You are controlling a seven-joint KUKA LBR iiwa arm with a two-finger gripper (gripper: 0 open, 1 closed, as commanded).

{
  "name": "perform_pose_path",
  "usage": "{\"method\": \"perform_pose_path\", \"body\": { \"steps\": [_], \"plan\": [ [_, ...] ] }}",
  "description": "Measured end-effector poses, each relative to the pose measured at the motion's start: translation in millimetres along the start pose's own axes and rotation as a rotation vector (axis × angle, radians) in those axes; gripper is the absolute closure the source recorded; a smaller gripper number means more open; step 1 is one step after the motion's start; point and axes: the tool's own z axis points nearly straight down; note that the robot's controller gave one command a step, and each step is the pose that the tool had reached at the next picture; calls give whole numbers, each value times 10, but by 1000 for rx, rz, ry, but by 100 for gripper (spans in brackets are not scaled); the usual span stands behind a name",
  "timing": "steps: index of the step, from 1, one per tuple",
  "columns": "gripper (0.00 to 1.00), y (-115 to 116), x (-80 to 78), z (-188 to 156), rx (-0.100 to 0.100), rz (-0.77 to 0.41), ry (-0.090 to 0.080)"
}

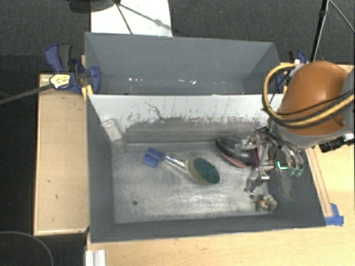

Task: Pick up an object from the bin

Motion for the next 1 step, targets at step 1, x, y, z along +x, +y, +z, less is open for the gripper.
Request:
{"method": "perform_pose_path", "body": {
  "steps": [1],
  "plan": [
    [0,328,-762,693,-2,-27,-7]
  ]
}}
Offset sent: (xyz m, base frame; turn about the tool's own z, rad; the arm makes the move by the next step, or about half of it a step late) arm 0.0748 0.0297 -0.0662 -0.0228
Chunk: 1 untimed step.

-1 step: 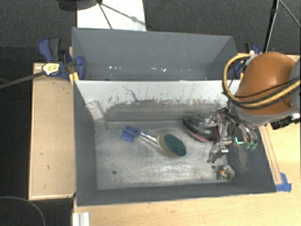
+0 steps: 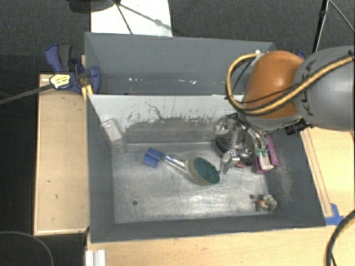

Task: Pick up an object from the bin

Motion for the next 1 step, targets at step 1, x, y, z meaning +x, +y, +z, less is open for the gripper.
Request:
{"method": "perform_pose_path", "body": {
  "steps": [1],
  "plan": [
    [0,-443,78,636,-1,75,-8]
  ]
}}
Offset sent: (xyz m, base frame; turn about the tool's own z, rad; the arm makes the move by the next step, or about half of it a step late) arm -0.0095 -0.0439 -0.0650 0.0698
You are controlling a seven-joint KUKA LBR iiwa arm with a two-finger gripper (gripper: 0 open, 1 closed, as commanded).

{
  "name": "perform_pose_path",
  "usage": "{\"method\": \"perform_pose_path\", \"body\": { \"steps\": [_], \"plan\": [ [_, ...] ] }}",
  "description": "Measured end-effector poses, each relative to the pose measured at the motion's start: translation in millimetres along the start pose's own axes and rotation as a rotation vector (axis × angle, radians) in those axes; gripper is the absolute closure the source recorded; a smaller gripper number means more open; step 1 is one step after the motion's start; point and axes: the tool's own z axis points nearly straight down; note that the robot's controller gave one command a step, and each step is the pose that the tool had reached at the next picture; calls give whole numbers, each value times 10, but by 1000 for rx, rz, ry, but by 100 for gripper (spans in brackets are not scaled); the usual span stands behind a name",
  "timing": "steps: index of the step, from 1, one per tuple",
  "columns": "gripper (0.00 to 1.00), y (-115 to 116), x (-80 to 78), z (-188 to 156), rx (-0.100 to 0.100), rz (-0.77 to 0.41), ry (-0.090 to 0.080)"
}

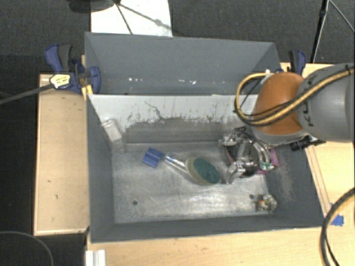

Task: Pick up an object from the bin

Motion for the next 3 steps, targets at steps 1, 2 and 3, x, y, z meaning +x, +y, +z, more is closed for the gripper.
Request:
{"method": "perform_pose_path", "body": {
  "steps": [1,2,3],
  "plan": [
    [0,72,188,-26,4,-168,-3],
    [0,727,3,-20,4,-7,2],
    [0,1497,464,-19,-1,-70,1]
  ]
}}
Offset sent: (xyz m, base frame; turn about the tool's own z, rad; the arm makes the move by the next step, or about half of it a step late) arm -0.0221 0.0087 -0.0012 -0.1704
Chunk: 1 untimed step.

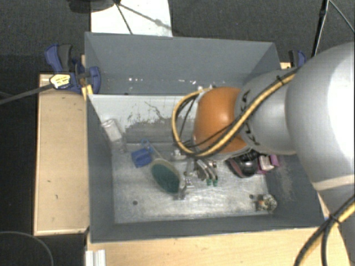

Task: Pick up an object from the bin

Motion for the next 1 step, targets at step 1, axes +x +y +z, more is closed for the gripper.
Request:
{"method": "perform_pose_path", "body": {
  "steps": [1],
  "plan": [
    [0,737,-171,-127,2,-18,17]
  ]
}}
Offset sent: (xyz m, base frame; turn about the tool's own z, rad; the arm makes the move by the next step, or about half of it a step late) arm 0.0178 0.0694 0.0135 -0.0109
